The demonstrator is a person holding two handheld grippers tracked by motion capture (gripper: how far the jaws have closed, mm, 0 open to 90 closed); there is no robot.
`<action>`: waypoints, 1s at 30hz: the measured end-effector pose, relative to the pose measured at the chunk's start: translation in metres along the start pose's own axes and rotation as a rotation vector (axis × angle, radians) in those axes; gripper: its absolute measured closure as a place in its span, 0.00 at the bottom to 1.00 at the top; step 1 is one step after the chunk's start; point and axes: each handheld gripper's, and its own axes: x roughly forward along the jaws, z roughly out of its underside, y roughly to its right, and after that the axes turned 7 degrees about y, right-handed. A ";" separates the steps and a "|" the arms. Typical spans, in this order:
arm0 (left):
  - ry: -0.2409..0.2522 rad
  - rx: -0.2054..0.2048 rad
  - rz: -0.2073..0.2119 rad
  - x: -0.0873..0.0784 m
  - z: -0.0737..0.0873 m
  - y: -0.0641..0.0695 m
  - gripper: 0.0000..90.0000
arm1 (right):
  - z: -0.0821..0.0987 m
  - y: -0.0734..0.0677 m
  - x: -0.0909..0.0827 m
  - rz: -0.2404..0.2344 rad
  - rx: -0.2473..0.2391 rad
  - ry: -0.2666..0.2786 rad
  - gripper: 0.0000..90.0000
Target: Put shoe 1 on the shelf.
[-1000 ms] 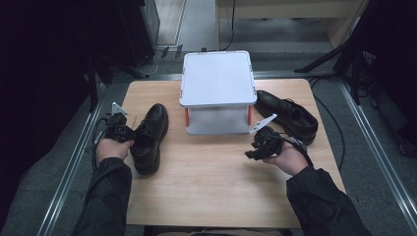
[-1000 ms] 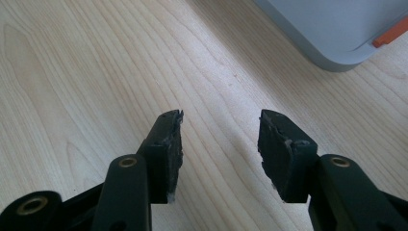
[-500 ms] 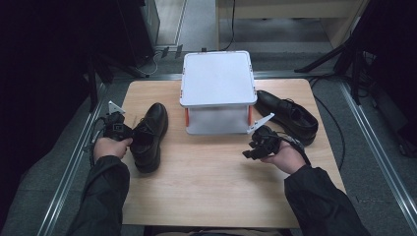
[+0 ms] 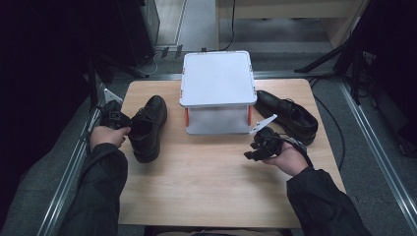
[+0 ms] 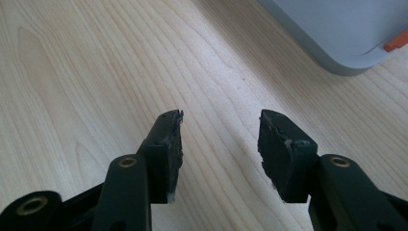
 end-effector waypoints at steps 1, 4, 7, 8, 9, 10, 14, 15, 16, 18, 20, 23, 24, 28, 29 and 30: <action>0.002 0.001 -0.004 -0.003 -0.004 0.003 0.94 | 0.000 0.000 0.000 0.000 -0.001 0.003 0.57; 0.000 0.000 -0.011 -0.011 -0.015 0.010 0.94 | 0.001 0.000 -0.001 -0.001 0.000 0.003 0.57; 0.008 -0.017 0.003 -0.018 -0.024 0.015 0.94 | 0.002 -0.001 -0.001 -0.004 -0.002 0.002 0.57; 0.004 -0.015 0.004 -0.021 -0.029 0.017 0.94 | 0.002 -0.001 -0.001 -0.004 -0.002 0.000 0.57; 0.010 -0.018 0.001 -0.023 -0.032 0.019 0.94 | 0.002 -0.001 -0.001 -0.004 -0.003 -0.001 0.57; 0.007 -0.008 -0.002 -0.025 -0.034 0.020 0.94 | 0.003 -0.001 0.000 -0.003 -0.004 0.001 0.57; 0.010 -0.008 0.005 -0.035 -0.046 0.027 0.94 | 0.004 -0.001 -0.002 -0.002 0.000 0.001 0.57; 0.012 -0.007 0.003 -0.038 -0.049 0.030 0.94 | 0.004 -0.001 -0.002 0.000 -0.001 0.002 0.57; 0.017 -0.001 -0.005 -0.041 -0.052 0.033 0.94 | 0.004 -0.001 -0.002 0.000 0.000 0.003 0.57; 0.029 0.009 -0.018 -0.047 -0.058 0.041 0.94 | 0.005 0.000 -0.003 0.002 -0.002 0.004 0.57; 0.031 0.013 -0.019 -0.050 -0.060 0.044 0.94 | 0.005 -0.001 -0.003 0.001 0.001 0.006 0.57; 0.047 0.006 0.001 -0.057 -0.067 0.051 0.94 | 0.005 -0.001 -0.003 0.001 0.002 0.005 0.57; 0.048 0.011 0.007 -0.060 -0.070 0.054 0.94 | 0.005 -0.001 -0.003 0.001 0.002 0.004 0.57; 0.061 0.024 -0.005 -0.075 -0.083 0.071 0.94 | 0.005 -0.001 -0.003 0.000 0.000 0.005 0.57; 0.065 0.026 -0.002 -0.077 -0.086 0.074 0.94 | 0.005 -0.001 -0.003 -0.001 -0.001 0.004 0.57; 0.065 0.026 -0.002 -0.077 -0.086 0.074 0.94 | 0.005 -0.001 -0.003 -0.002 -0.001 0.003 0.57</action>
